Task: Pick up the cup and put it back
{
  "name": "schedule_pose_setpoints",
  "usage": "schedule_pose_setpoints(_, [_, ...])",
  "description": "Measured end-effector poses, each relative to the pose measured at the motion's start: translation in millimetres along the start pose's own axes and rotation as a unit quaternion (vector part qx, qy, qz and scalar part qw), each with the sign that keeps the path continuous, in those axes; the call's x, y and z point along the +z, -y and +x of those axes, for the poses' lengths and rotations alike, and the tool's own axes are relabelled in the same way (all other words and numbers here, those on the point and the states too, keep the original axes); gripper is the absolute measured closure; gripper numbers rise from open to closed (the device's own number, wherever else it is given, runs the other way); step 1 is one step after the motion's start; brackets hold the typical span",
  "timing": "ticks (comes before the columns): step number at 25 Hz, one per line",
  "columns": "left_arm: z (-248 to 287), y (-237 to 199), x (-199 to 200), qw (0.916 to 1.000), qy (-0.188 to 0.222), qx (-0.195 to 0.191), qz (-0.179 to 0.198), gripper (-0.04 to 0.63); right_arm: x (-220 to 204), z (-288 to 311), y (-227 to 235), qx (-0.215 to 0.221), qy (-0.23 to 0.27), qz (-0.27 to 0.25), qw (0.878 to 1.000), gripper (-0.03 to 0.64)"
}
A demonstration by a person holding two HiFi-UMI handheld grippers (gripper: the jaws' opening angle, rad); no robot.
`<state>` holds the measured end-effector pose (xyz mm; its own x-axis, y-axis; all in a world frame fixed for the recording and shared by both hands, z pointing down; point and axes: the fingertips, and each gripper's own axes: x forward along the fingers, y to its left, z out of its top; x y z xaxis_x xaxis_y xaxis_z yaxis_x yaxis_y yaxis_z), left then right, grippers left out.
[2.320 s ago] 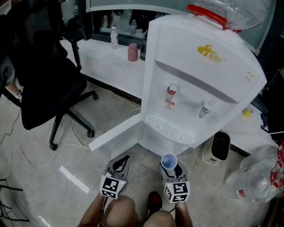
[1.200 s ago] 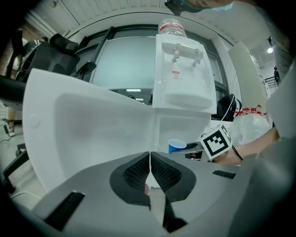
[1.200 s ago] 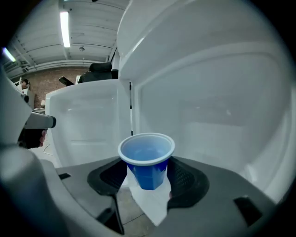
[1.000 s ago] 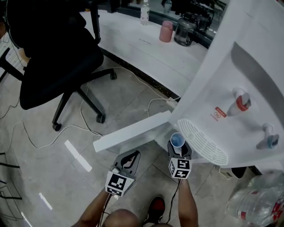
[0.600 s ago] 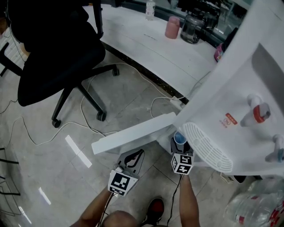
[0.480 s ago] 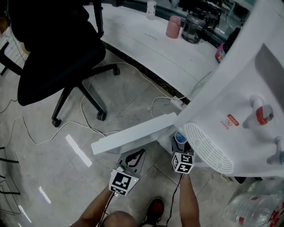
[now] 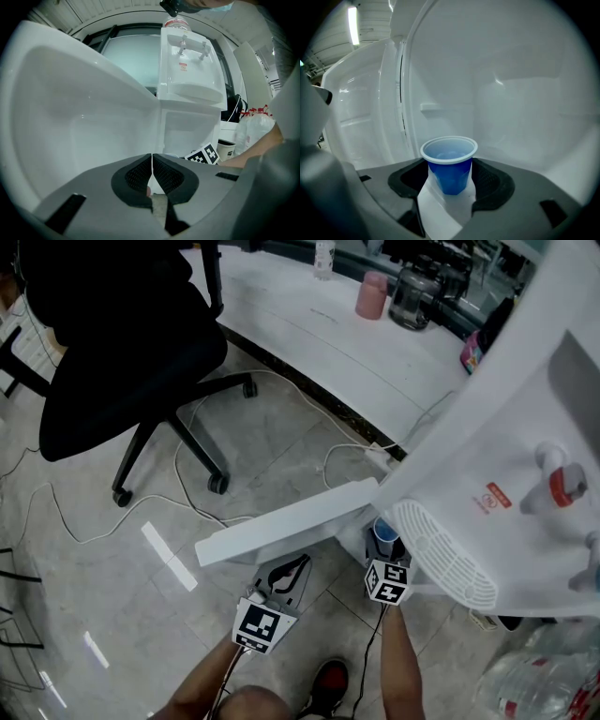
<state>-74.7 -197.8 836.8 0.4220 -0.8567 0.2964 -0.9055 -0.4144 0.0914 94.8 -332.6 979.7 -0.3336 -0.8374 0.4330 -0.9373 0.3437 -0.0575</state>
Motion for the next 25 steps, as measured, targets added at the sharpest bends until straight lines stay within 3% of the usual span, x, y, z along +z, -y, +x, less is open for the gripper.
schedule_pose_setpoints(25, [-12,2,9,0.9999,0.006,-0.007,0.007,0.566,-6,-14,-1,0.0,-0.016,0.008,1.0,0.252])
